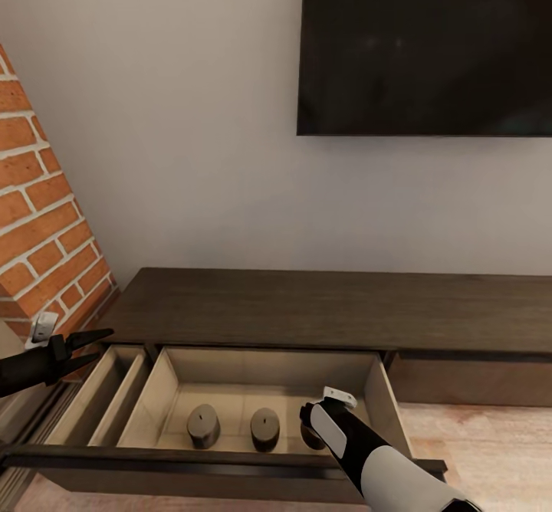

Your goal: Place each of the two pumpkins and all three candles from the living room inside a cabinet in the living room (use any cabinet), then make sure every cabinet is closed, and position the cauldron so it is next to a table in the living room.

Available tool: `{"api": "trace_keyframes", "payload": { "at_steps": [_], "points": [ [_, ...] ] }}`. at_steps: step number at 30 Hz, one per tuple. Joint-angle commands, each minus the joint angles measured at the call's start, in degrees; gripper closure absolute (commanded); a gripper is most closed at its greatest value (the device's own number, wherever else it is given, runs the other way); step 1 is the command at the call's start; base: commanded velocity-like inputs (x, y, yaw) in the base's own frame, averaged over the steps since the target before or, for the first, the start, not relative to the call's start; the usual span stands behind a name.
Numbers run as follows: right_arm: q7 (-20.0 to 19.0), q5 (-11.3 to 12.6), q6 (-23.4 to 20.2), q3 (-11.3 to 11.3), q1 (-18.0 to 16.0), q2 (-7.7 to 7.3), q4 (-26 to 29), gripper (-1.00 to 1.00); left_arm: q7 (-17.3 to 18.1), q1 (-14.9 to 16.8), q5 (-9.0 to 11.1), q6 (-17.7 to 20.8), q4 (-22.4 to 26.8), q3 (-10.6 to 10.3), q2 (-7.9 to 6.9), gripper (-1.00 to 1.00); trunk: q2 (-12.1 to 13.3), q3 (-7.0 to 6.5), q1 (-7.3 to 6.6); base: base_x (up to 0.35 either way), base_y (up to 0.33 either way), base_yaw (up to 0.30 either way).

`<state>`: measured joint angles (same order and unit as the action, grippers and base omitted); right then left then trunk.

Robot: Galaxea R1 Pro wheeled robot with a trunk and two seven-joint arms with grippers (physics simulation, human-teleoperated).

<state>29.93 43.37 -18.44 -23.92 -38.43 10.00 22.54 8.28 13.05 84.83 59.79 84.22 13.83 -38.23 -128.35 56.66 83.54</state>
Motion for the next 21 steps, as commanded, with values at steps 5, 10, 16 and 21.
{"api": "trace_keyframes", "payload": {
  "at_steps": [5,10,16,21],
  "points": [
    [0.39,0.01,-0.28,-0.25,-0.03,0.00,0.05,1.00,1.15,0.01,-0.54,0.21,-0.03,0.10,0.00,-1.00,-1.24,0.59,0.65,0.000,0.000,0.000],
    [0.38,0.04,-0.28,-0.25,-0.05,0.00,0.05,1.00,2.06,-0.14,-0.55,0.21,-0.09,0.35,0.00,-1.00,-1.24,0.59,0.65,0.000,0.000,0.000],
    [0.39,0.05,-0.34,-0.25,-0.04,0.00,0.05,1.00,2.24,-0.56,-0.57,0.21,-0.11,0.40,0.00,-1.00,-1.24,0.59,0.65,0.000,0.000,0.000],
    [0.35,0.04,-0.37,-0.25,-0.05,0.00,0.05,1.00,2.26,-0.73,-0.60,0.21,-0.14,0.46,0.00,-1.00,-0.04,0.06,0.00,0.000,0.000,0.000]
  ]
}}
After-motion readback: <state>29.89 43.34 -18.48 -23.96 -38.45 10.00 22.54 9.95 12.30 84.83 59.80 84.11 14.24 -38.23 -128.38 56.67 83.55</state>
